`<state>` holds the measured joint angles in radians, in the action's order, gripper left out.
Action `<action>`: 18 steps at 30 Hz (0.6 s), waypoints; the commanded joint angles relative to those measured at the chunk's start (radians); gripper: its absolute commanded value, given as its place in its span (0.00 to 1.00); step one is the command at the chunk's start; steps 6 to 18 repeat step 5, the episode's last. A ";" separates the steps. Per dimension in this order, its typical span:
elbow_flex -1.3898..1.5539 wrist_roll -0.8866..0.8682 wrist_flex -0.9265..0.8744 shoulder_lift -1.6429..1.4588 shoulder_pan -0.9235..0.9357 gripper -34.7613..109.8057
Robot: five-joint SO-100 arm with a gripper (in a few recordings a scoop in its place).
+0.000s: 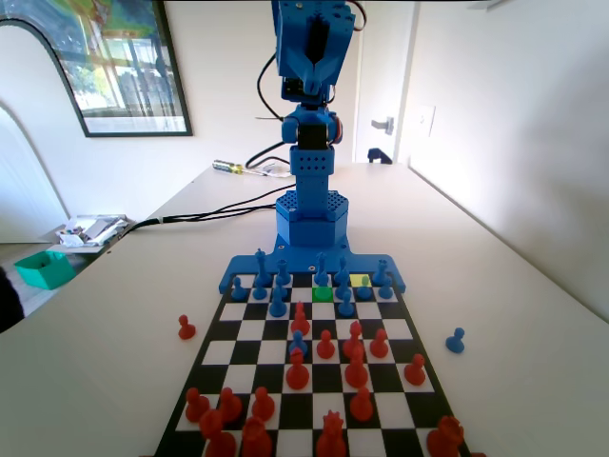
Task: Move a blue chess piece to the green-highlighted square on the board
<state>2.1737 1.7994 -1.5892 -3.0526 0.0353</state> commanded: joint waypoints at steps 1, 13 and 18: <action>0.003 0.000 0.018 -0.003 0.002 0.25; 0.003 0.000 0.018 -0.003 0.002 0.25; 0.003 0.000 0.018 -0.003 0.002 0.25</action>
